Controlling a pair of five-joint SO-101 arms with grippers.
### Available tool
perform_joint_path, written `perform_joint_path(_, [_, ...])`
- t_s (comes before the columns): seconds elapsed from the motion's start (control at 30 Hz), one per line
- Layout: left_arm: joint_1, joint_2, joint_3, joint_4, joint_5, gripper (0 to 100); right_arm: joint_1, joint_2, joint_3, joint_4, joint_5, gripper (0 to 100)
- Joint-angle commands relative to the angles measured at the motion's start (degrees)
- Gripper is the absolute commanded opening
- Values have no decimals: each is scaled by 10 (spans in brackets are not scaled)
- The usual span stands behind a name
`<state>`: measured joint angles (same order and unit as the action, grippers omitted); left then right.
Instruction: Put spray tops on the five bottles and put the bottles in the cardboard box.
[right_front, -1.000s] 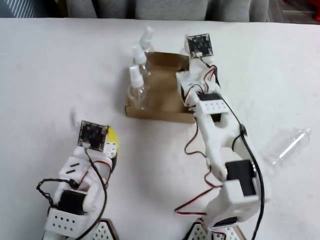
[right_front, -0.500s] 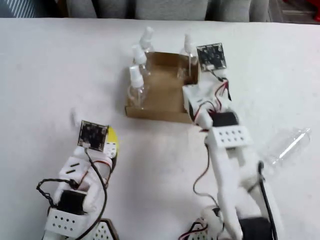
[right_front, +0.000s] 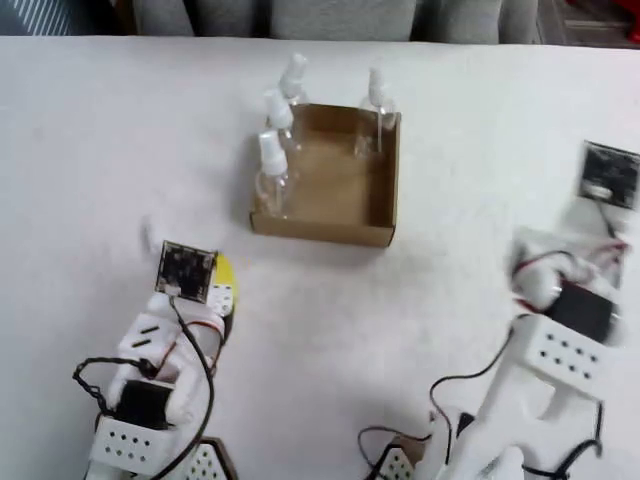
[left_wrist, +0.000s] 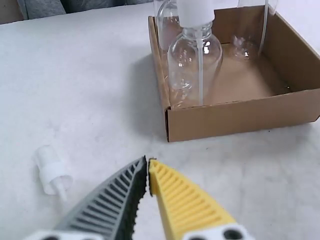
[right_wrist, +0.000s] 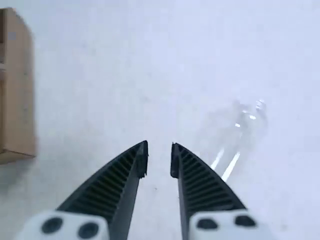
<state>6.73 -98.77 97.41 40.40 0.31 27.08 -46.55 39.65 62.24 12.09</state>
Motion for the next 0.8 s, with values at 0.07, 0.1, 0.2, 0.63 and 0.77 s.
perform_joint_path(0.07, [-7, -9, -2, -5, -8, 21, 106, 42, -18, 2, 59, 28])
perform_joint_path(0.1, [-6, -9, -2, -3, -8, 21, 116, 64, -29, 0, 59, 43])
perform_joint_path(0.2, [-5, -9, -2, -2, -8, 21, 140, 155, -76, 3, 57, 132])
perform_joint_path(0.63, [-5, -9, -2, -2, -8, 21, 146, 486, -310, 65, 44, 327])
perform_joint_path(0.77, [-5, -9, -2, -2, -8, 21, 141, 553, -351, 64, 9, 344])
